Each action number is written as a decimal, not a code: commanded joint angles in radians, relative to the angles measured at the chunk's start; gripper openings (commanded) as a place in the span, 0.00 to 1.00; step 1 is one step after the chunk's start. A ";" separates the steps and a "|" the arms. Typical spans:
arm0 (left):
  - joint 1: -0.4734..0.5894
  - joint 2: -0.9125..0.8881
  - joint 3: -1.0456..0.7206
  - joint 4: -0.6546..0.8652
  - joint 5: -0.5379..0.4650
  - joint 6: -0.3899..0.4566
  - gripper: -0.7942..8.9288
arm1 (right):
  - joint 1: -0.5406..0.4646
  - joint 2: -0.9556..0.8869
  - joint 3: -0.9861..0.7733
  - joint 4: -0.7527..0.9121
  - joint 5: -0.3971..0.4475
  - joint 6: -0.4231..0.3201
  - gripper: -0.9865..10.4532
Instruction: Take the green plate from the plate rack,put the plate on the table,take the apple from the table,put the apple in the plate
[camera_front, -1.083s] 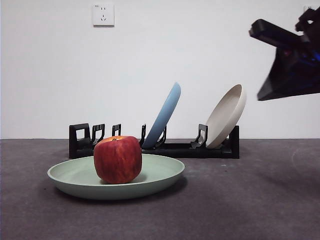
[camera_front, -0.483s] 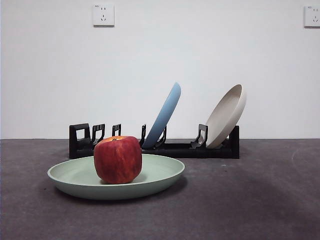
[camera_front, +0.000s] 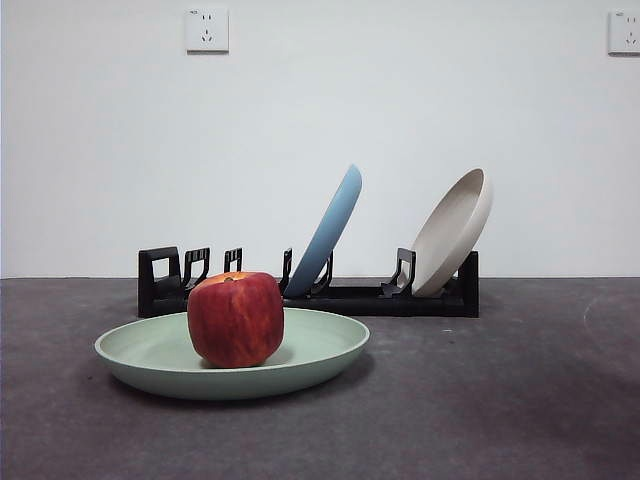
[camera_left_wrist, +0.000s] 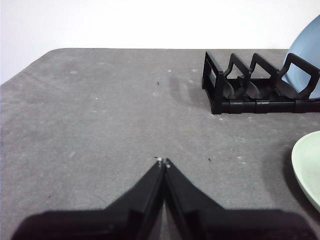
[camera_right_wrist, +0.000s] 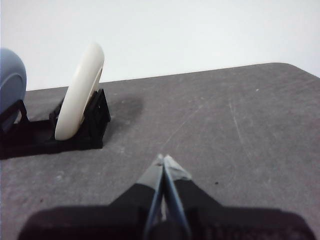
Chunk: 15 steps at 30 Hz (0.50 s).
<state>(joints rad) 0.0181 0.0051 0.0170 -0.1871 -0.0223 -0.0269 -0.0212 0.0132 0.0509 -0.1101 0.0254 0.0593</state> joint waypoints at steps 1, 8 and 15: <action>0.003 -0.001 -0.013 0.005 0.001 -0.003 0.08 | -0.002 -0.012 -0.030 0.011 -0.001 -0.005 0.07; 0.003 -0.001 -0.013 0.005 0.001 -0.003 0.08 | -0.003 -0.012 -0.045 -0.065 -0.001 -0.005 0.07; 0.003 -0.001 -0.013 0.005 0.001 -0.003 0.08 | -0.003 -0.012 -0.045 -0.070 -0.060 -0.001 0.07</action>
<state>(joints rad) 0.0181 0.0051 0.0170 -0.1871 -0.0223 -0.0269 -0.0219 0.0040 0.0166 -0.1757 -0.0223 0.0593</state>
